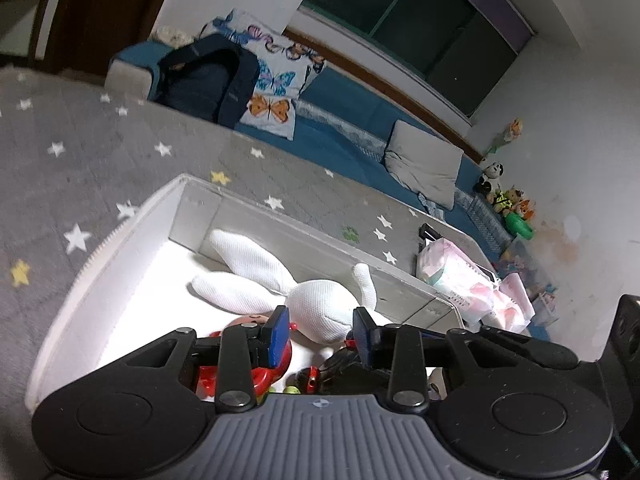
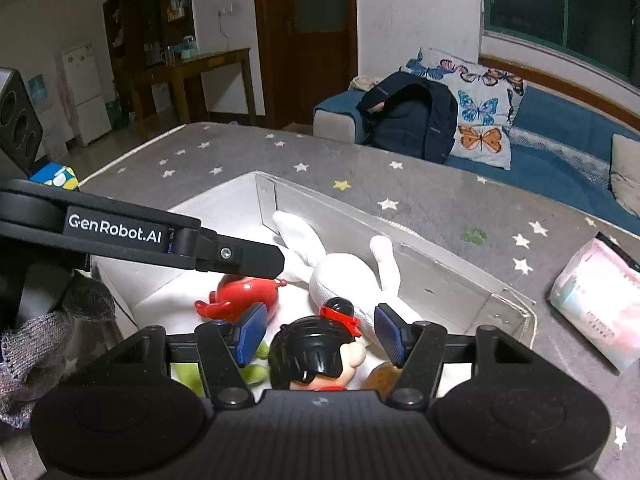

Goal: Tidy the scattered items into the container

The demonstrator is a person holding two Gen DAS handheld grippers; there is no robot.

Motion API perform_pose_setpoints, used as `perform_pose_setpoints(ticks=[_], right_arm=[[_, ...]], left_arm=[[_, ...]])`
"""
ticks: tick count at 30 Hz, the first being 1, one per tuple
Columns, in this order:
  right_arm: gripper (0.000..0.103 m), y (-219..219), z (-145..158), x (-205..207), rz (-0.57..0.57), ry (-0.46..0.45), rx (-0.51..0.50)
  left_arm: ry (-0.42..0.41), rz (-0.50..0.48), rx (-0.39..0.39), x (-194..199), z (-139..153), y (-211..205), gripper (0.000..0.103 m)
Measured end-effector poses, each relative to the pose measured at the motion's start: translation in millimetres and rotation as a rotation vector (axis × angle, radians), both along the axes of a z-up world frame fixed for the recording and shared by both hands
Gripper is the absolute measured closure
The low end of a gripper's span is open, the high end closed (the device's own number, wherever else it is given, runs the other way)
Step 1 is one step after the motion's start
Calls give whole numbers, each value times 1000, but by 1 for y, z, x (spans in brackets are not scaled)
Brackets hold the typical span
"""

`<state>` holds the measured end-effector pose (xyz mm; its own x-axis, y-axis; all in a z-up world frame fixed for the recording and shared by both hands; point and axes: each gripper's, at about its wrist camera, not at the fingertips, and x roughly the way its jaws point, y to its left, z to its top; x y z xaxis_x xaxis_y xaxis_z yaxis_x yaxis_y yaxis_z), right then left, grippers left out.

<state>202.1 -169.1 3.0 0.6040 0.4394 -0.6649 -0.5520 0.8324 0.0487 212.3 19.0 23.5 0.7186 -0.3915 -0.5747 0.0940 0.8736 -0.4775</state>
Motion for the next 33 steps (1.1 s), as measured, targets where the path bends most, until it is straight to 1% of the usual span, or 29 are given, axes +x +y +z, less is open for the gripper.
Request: perform_pose_setpoints(ticks=[1,4,11,12,13,14,19,20,22,28,31,33], right_arm=[[38,-1,2,-3,-1,-5,6],[33,-3,8,-16,-8,-30,10],[31,-8,17,-47,-30,-59,45],[29,-8,18,-52,-34,-64,49],[20,-9,19,-57,-39,-72,50],[19,-9,20,-62,-42,-81,51],[18,-9,28,-90,-46,-123,64],[17,-8,29,-96,-48,-127,68],[10,-9,29,-106,-52,-133,76],[7,-11,26,-136,-61,-144,96],[2,-12,25,-147,-72,-153,103],[0,-14,24,-154,-80,-161,105]], left_arm=[[-3,0,10,-3,2,0,66],[-18,6,47,-14,8,-2,66],[-67,8,136,-48,20,-8,66],[-72,6,145,-53,22,-10,66],[-75,6,151,-57,23,-10,66],[-77,7,155,-63,24,-11,66],[-92,15,179,-86,29,-13,66],[-96,14,179,-90,29,-13,66],[-101,13,179,-99,29,-13,66],[-113,12,228,-126,27,-18,65],[-113,7,228,-136,24,-17,65],[-112,7,230,-143,22,-17,65]])
